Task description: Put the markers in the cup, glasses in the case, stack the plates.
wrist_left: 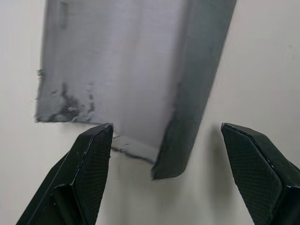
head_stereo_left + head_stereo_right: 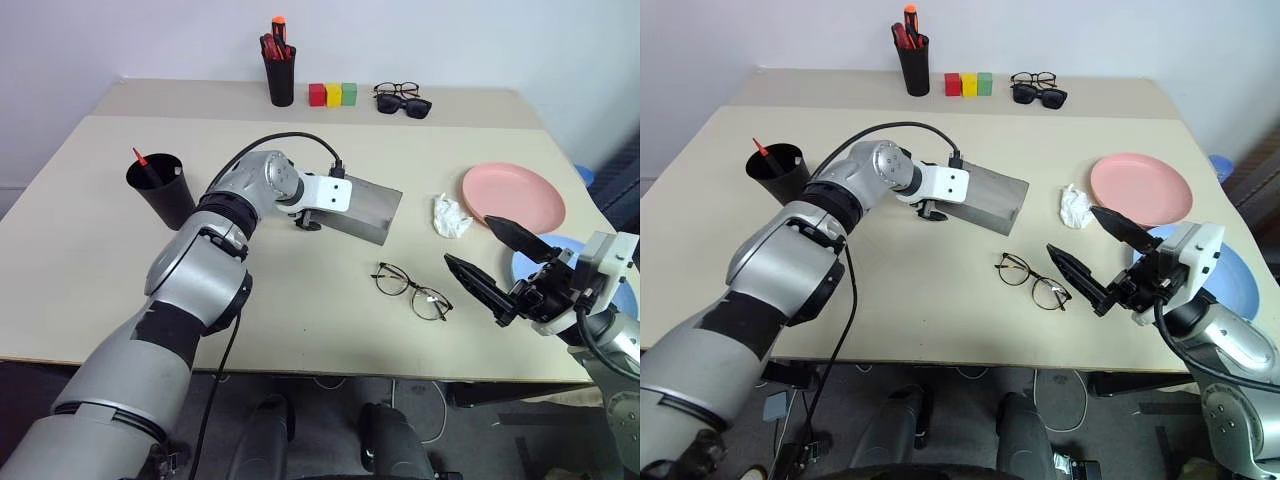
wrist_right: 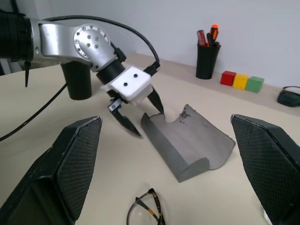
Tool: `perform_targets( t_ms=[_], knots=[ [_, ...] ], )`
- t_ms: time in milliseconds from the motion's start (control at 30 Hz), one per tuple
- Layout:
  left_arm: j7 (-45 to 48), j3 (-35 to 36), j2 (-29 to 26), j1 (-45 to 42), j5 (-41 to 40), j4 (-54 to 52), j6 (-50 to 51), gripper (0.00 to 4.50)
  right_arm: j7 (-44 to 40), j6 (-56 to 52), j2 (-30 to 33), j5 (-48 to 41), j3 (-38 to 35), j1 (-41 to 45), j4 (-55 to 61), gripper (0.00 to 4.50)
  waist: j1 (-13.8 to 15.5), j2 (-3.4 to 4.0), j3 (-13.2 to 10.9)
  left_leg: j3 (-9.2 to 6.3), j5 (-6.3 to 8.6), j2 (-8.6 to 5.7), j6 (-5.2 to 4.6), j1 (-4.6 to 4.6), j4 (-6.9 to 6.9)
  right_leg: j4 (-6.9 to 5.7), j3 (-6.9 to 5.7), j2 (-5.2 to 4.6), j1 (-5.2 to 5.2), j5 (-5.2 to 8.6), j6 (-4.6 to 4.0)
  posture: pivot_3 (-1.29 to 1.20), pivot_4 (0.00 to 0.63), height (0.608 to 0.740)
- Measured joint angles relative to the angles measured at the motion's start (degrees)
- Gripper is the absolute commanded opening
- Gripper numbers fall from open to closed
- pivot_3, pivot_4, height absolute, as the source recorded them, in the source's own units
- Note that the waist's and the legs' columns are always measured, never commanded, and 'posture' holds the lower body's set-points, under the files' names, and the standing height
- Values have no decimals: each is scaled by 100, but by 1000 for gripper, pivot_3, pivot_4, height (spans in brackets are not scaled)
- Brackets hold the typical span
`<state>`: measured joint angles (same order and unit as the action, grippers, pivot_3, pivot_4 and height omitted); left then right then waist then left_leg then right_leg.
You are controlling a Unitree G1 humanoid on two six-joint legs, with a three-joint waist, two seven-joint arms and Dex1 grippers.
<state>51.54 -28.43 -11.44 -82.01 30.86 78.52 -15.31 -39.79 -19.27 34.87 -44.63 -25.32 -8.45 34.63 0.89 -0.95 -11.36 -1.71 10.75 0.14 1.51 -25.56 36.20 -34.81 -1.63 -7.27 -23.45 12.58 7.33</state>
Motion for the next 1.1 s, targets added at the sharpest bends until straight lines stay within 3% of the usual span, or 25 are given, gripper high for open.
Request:
perform_targets(
  t_ms=[200,467,767,900,1100],
  knots=[
    [114,14,62,36,58,14,83,50,17,-19,45,-65,-35,24,2,4500,-10,0,0,0,0,0,0,3,0,-4,0,0,0,0,0,0,150,740],
    [668,203,23,64,-55,14,78,50,0,-40,61,-65,-31,119,-2,4500,-4,0,0,1,0,0,0,2,1,-3,0,0,0,0,0,0,150,740],
    [3005,565,-711,566,-747,-710,-490,50,-109,-49,68,-60,42,253,-108,4500,-21,4,2,1,0,3,0,9,-1,-10,1,0,0,0,-4,0,150,740],
    [3709,637,-1236,1337,-1199,-2058,-184,50,-185,-51,68,-57,115,317,-173,4500,-36,8,5,3,0,7,-1,14,0,-16,5,0,2,0,-4,0,150,740],
    [3964,-1,-3132,3141,-2575,-6063,1634,50,-314,-28,56,4,295,454,-451,4500,-167,18,9,3,0,41,-1,27,-5,-26,13,27,2,1,-31,0,150,740]
  ],
)
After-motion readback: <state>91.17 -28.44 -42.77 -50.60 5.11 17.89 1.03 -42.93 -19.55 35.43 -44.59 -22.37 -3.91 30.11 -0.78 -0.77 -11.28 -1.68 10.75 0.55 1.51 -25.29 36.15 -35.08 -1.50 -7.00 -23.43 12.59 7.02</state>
